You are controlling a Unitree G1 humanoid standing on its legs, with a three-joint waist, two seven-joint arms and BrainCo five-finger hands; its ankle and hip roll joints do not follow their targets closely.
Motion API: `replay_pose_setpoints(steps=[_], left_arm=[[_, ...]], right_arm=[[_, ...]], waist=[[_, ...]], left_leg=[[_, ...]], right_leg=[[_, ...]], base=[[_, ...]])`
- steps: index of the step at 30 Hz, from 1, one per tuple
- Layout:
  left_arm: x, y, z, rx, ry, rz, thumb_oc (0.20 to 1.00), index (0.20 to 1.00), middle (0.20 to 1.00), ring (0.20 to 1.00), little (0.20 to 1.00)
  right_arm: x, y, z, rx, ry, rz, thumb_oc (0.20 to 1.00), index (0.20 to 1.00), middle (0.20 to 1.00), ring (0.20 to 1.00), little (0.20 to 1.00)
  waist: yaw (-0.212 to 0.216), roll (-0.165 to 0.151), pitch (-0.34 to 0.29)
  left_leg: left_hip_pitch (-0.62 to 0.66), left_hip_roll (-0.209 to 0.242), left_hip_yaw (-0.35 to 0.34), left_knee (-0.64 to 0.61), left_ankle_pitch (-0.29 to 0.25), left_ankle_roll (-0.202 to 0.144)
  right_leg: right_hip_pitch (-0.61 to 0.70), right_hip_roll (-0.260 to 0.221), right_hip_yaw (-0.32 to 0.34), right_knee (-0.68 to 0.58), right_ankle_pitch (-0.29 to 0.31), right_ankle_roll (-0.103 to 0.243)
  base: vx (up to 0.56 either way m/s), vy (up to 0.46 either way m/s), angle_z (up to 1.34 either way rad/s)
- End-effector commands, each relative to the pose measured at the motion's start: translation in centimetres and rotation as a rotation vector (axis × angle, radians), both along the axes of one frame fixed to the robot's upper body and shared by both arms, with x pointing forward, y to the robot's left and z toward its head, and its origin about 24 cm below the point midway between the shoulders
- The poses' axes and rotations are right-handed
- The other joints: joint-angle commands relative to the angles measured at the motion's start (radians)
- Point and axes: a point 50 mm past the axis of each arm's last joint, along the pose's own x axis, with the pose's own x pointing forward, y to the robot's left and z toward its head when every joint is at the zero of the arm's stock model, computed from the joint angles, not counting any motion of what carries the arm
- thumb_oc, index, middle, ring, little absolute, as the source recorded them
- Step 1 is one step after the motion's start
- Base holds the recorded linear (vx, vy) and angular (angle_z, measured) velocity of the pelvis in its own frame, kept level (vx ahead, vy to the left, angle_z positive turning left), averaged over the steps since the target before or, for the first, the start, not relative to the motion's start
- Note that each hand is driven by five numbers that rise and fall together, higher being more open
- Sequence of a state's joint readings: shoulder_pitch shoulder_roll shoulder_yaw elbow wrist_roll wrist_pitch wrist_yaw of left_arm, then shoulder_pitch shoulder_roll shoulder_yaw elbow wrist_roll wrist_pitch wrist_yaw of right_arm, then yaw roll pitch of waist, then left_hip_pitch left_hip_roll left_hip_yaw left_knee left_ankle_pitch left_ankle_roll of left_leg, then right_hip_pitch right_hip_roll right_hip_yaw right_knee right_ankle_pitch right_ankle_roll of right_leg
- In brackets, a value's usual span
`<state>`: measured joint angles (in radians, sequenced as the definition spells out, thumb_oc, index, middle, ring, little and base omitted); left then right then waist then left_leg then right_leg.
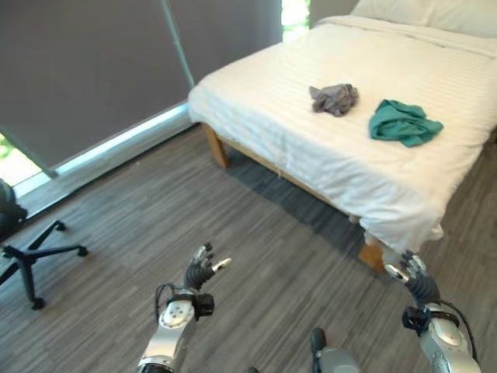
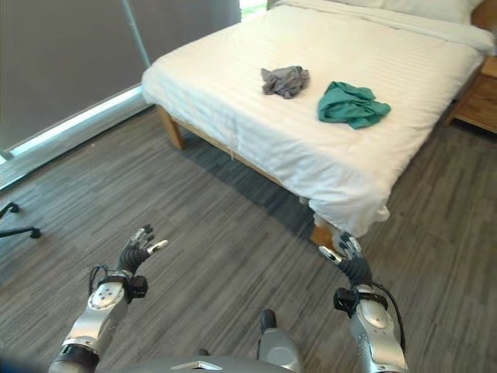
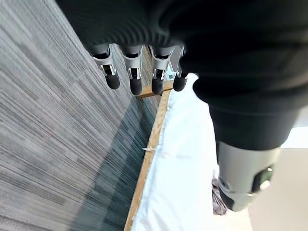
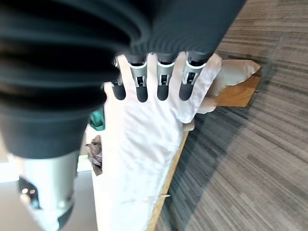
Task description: Pick up bed clothes into laundry basket.
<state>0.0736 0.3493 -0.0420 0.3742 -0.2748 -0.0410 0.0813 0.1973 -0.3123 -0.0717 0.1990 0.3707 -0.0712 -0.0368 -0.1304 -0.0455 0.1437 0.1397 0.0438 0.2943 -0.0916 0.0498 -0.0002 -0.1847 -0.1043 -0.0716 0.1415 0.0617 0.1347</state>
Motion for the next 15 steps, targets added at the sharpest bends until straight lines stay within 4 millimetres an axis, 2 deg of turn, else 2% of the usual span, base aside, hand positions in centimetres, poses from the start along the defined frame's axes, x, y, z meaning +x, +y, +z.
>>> replay_pose_setpoints(steps=[1, 2, 3, 4, 5, 6, 7, 9, 10, 11, 12, 13, 14, 15], left_arm=[[1.4, 2.6, 3.3, 0.083, -0.158, 0.059, 1.000, 1.000, 1.000, 1.000, 1.000], [1.4, 2.6, 3.3, 0.083, -0.157, 0.059, 1.000, 1.000, 1.000, 1.000, 1.000], [1.7, 2.7, 4.1, 0.092, -0.193, 0.052, 1.000, 1.000, 1.000, 1.000, 1.000], [1.7, 2.7, 4.1, 0.092, -0.193, 0.052, 1.000, 1.000, 1.000, 1.000, 1.000], [2.1, 2.7, 4.6, 0.107, -0.213, 0.035, 1.000, 1.000, 1.000, 1.000, 1.000], [2.3, 2.5, 4.9, 0.109, -0.229, 0.022, 1.000, 1.000, 1.000, 1.000, 1.000], [2.7, 2.4, 5.1, 0.119, -0.235, 0.007, 1.000, 1.000, 1.000, 1.000, 1.000], [3.1, 2.1, 5.6, 0.119, -0.256, -0.009, 1.000, 1.000, 1.000, 1.000, 1.000], [3.6, 1.2, 5.6, 0.079, -0.271, -0.033, 1.000, 1.000, 1.000, 1.000, 1.000], [3.8, 0.5, 5.3, 0.039, -0.270, -0.044, 1.000, 1.000, 1.000, 1.000, 1.000], [3.8, 0.5, 5.3, 0.038, -0.271, -0.044, 1.000, 1.000, 1.000, 1.000, 1.000], [3.7, -0.4, 4.6, -0.050, -0.258, -0.019, 1.000, 1.000, 1.000, 1.000, 1.000], [3.7, -0.4, 4.7, -0.099, -0.269, 0.021, 1.000, 1.000, 1.000, 1.000, 1.000], [3.6, -0.6, 4.8, -0.145, -0.289, 0.041, 1.000, 1.000, 1.000, 1.000, 1.000]], right_arm=[[0.6, -1.0, 2.9, -0.070, -0.145, -0.003, 1.000, 1.000, 1.000, 1.000, 1.000], [0.6, -1.0, 2.9, -0.071, -0.145, -0.003, 1.000, 1.000, 1.000, 1.000, 1.000], [0.1, -1.7, 3.0, -0.053, -0.160, -0.061, 1.000, 1.000, 1.000, 1.000, 1.000], [0.1, -1.7, 3.0, -0.053, -0.160, -0.061, 1.000, 1.000, 1.000, 1.000, 1.000], [-0.1, -2.1, 3.0, -0.061, -0.161, -0.082, 1.000, 1.000, 1.000, 1.000, 1.000], [-0.1, -2.2, 3.0, -0.070, -0.157, -0.082, 1.000, 1.000, 1.000, 1.000, 1.000], [-0.2, -2.1, 2.8, -0.079, -0.146, -0.074, 1.000, 1.000, 1.000, 1.000, 1.000], [-0.3, -2.2, 2.8, -0.088, -0.140, -0.072, 1.000, 1.000, 1.000, 1.000, 1.000], [-1.1, -2.1, 2.5, -0.065, -0.128, -0.072, 1.000, 1.000, 1.000, 1.000, 1.000], [-1.3, -2.0, 2.2, -0.049, -0.120, -0.064, 1.000, 1.000, 1.000, 1.000, 1.000], [-1.3, -2.1, 2.2, -0.049, -0.120, -0.064, 1.000, 1.000, 1.000, 1.000, 1.000], [-0.8, -2.0, 1.9, -0.052, -0.101, -0.057, 1.000, 1.000, 1.000, 1.000, 1.000], [-0.5, -1.8, 2.1, -0.033, -0.114, -0.060, 1.000, 1.000, 1.000, 1.000, 1.000], [-0.2, -1.7, 2.3, -0.020, -0.131, -0.054, 1.000, 1.000, 1.000, 1.000, 1.000]], waist=[[-0.045, 0.014, 0.050], [-0.045, 0.016, 0.050], [-0.066, 0.016, 0.043], [-0.066, 0.018, 0.044], [-0.073, 0.010, 0.036], [-0.077, 0.012, 0.035], [-0.083, 0.024, 0.028], [-0.095, 0.027, 0.023], [-0.122, 0.027, 0.011], [-0.126, 0.032, 0.001], [-0.127, 0.036, 0.002], [-0.102, 0.018, -0.002], [-0.076, -0.003, 0.017], [-0.038, -0.030, 0.045]], left_leg=[[0.064, 0.052, 0.014, 0.004, -0.120, -0.019], [0.065, 0.054, 0.015, 0.004, -0.122, -0.019], [0.090, 0.069, 0.046, 0.004, -0.140, -0.036], [0.092, 0.071, 0.046, 0.004, -0.141, -0.037], [0.126, 0.075, 0.085, 0.004, -0.160, -0.055], [0.147, 0.081, 0.101, 0.004, -0.170, -0.064], [0.186, 0.099, 0.109, 0.004, -0.188, -0.081], [0.211, 0.113, 0.113, 0.004, -0.184, -0.096], [0.242, 0.152, 0.111, 0.004, -0.118, -0.122], [0.234, 0.200, 0.093, 0.105, -0.046, -0.141], [0.232, 0.207, 0.092, 0.110, -0.048, -0.145], [0.093, 0.310, 0.027, 0.501, 0.114, -0.125], [-0.011, 0.323, -0.027, 0.669, 0.144, -0.105], [-0.096, 0.286, -0.122, 0.838, 0.133, -0.079]], right_leg=[[-0.051, -0.061, -0.035, 0.184, 0.154, 0.055], [-0.048, -0.059, -0.036, 0.181, 0.155, 0.056], [-0.065, -0.110, -0.080, 0.109, 0.165, 0.049], [-0.061, -0.108, -0.082, 0.106, 0.166, 0.049], [-0.073, -0.159, -0.187, 0.011, 0.197, 0.058], [-0.072, -0.165, -0.239, -0.029, 0.205, 0.061], [-0.072, -0.153, -0.287, -0.071, 0.202, 0.078], [-0.080, -0.145, -0.291, -0.077, 0.205, 0.078], [-0.073, -0.105, -0.240, -0.067, 0.175, 0.042], [-0.048, -0.059, -0.214, -0.062, 0.145, 0.007], [-0.047, -0.054, -0.218, -0.062, 0.143, 0.004], [0.032, 0.013, -0.200, -0.075, 0.069, -0.093], [0.080, 0.033, -0.200, -0.093, 0.043, -0.134], [0.115, 0.041, -0.179, -0.107, 0.033, -0.164]], base=[[0.12, -0.004, -0.62], [0.24, -0.090, -0.75], [0.17, -0.076, -0.74], [0.35, -0.149, -0.59], [0.28, -0.123, -0.59], [0.47, -0.138, -0.42], [0.42, -0.134, -0.88], [0.35, -0.168, -0.88], [0.40, -0.311, -0.37], [0.40, -0.315, -0.04], [0.45, -0.537, 0.14], [0.44, -0.601, 0.04], [0.53, -0.729, -0.31], [0.22, -0.330, -0.45]])
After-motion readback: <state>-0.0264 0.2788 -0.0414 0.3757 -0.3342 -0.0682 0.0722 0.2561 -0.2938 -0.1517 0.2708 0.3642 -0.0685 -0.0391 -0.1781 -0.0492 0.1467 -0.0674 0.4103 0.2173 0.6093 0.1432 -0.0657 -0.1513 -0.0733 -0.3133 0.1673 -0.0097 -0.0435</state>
